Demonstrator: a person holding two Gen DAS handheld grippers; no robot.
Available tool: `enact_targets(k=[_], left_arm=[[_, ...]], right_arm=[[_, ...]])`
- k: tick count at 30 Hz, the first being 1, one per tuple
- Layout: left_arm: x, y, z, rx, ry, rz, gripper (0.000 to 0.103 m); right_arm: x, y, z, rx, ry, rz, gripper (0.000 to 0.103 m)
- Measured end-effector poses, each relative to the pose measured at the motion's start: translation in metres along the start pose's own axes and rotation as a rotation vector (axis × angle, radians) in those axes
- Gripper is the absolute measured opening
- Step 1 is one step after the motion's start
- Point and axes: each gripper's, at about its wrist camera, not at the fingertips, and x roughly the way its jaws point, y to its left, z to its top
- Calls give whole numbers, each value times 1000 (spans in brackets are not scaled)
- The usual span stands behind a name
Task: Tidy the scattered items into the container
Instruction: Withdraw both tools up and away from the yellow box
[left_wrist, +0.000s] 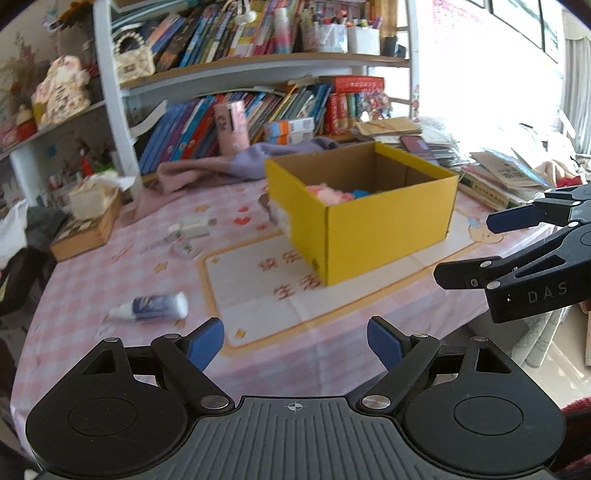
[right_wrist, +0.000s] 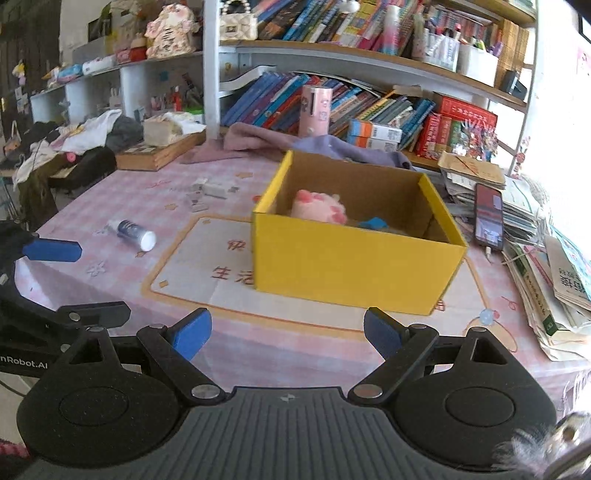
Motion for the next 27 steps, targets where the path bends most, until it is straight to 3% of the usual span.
enact_targets(k=[6,15,27], left_arm=[[-5,20,-21,-55,54,41,87],[-19,50,-38,-120,79,112,88],[-23,80,-48,-182,101,173,88]], right_arm=[[4,31,-3,32,11,16,90],[15,80,-7,-49,48,91,89],[34,112,11,-97,54,173,88]])
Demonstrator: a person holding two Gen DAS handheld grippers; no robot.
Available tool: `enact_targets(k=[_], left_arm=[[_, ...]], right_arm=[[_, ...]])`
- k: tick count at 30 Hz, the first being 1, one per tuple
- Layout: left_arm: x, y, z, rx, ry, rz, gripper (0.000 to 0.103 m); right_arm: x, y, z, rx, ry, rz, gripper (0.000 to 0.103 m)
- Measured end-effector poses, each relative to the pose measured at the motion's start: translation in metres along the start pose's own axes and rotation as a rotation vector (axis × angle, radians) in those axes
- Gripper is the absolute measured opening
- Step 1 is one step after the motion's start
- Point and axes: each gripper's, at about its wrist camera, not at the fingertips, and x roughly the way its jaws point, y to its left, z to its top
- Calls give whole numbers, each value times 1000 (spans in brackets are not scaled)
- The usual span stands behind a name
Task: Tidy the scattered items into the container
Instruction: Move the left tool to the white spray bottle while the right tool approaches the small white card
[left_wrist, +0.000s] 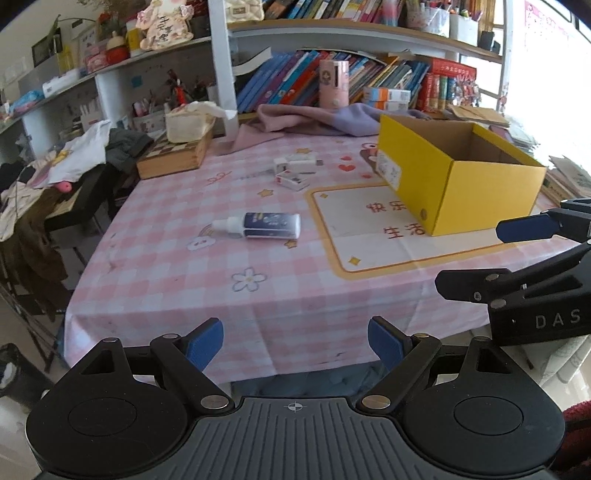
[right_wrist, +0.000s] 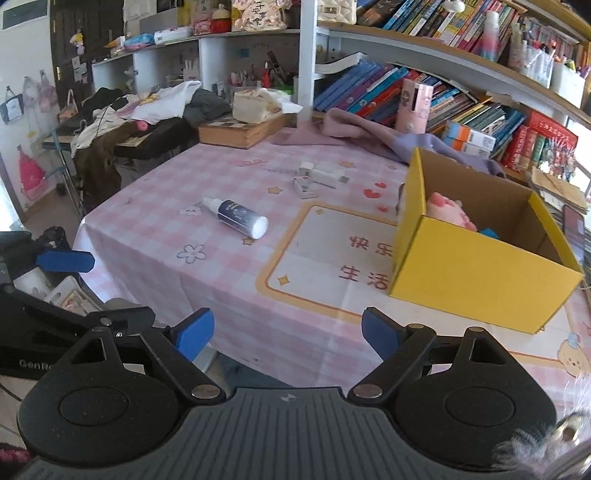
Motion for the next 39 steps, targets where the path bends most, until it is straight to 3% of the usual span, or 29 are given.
enact_targets(k=[7,18,32,39], left_arm=[[13,16,5,-39,15,21,88],[55,30,23,-110,51,7,88],[123,41,65,-236,116,-13,88],[152,49,88,-364,129,-69,87]], right_arm=[[19,5,12,-19,-2,29,87],[62,-11,36,-9,30,42,64],[126,-46,90,-43,62,84,62],[156,-57,121,-44,84,132,55]])
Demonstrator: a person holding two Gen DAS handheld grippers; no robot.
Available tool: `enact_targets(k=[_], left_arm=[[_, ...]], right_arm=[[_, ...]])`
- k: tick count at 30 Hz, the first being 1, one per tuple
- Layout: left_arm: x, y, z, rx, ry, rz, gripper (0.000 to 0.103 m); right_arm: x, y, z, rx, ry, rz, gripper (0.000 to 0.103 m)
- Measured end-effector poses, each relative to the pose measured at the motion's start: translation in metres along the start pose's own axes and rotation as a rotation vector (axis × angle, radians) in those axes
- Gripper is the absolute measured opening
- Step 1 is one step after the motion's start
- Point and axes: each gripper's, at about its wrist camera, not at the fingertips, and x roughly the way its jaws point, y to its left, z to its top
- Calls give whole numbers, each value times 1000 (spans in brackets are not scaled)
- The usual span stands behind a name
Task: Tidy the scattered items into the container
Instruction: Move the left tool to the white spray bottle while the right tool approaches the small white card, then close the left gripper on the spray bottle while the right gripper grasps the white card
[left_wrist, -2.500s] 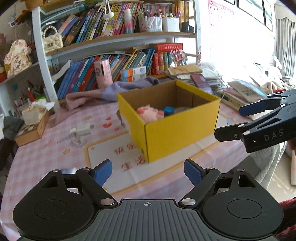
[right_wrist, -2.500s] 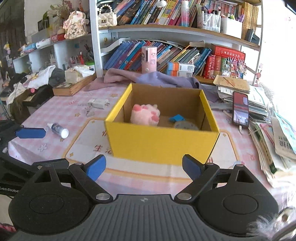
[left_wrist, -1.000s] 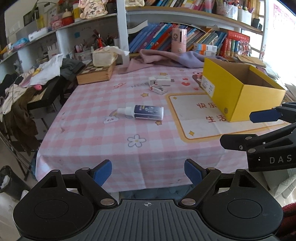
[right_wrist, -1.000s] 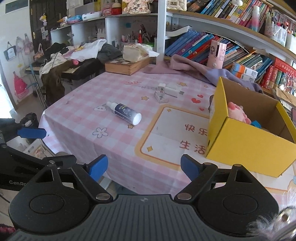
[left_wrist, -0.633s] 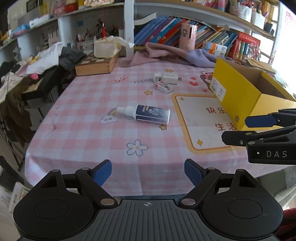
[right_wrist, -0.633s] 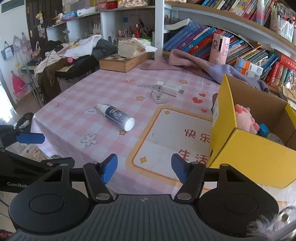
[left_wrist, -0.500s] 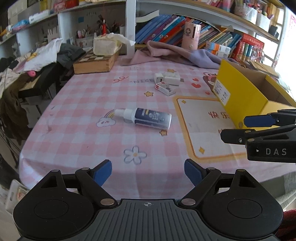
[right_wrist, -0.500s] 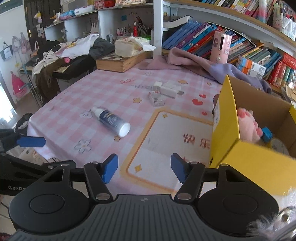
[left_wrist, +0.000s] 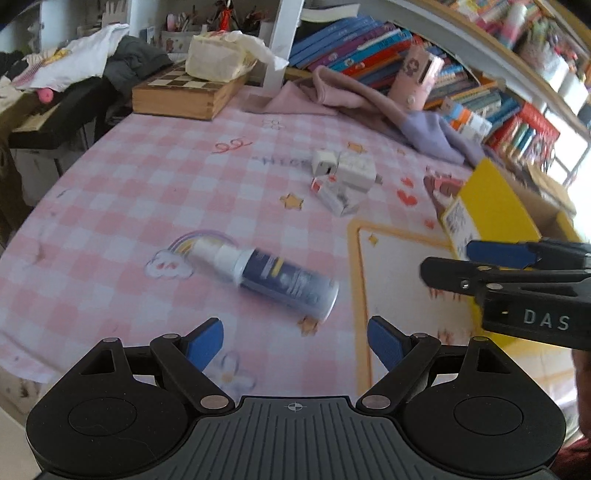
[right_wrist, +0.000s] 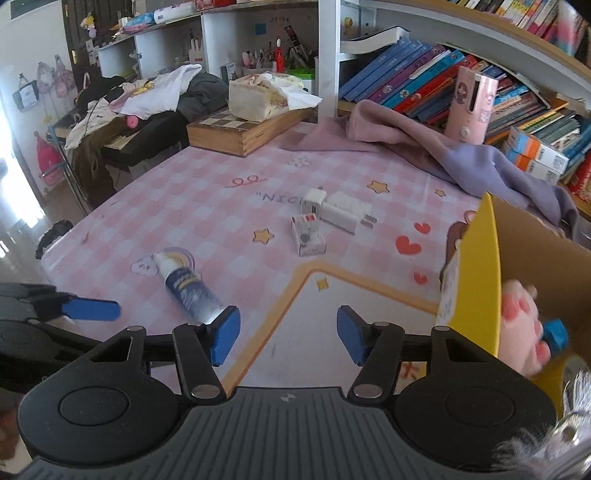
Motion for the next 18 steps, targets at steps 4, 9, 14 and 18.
enact_targets(k=[4,9,14,18], left_arm=[[19,6,11,-74,26,30,85],[35,15,22,-154,41,34,84],[51,18,31,-179,70,44,76],[58,17,37,-166,70,65,65]], right_arm=[[19,-8,19,45,15,28,53],[42,-10,38,48,35,58,52],[68,-11,56,-8,59,34,52],[94,-13,69,-40,75,18,52]])
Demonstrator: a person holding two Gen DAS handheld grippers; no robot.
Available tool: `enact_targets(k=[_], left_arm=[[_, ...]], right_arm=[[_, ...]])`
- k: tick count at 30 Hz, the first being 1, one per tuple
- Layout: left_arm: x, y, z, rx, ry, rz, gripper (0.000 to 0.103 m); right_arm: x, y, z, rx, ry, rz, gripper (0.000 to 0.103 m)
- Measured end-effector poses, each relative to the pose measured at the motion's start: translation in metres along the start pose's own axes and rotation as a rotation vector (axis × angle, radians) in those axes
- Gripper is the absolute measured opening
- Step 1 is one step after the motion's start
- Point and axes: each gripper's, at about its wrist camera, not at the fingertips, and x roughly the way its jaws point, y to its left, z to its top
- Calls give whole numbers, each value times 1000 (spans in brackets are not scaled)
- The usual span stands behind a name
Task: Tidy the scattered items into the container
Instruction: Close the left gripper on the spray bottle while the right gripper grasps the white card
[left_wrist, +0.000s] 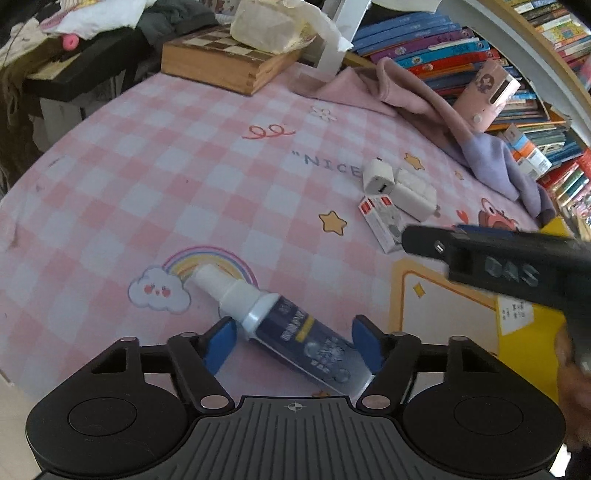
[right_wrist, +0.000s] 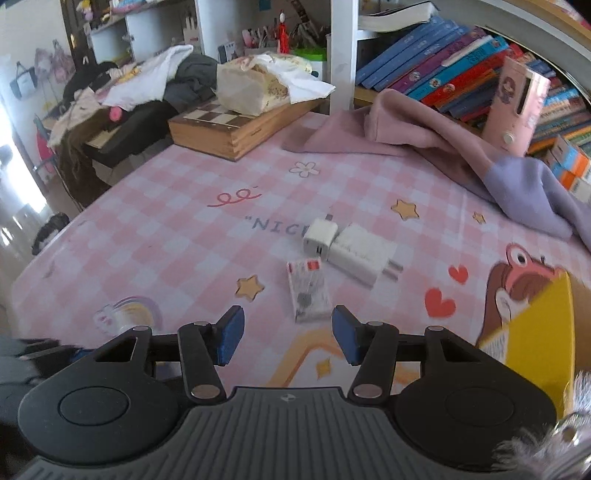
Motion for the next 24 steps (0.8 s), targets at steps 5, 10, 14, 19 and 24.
enact_targets(k=[5,10,14,19,24], left_arm=[[4,-4,5,43,-14,15,43],[7,-22,3,215,-25,34,39],[6,-49,-10,463,-16,56,40],[6,-57,-19,534,32,75,44],[0,-44,-21,488,55,58,40]], right_arm=[[32,-3,16,-18,31,-6,52],[59,-2,21,-45,71,-24,52],[71,-5,19,-29,111,-13,51],[71,-7,16,-18,126,-1,42],[75,-7,19,-23,114,-8,42]])
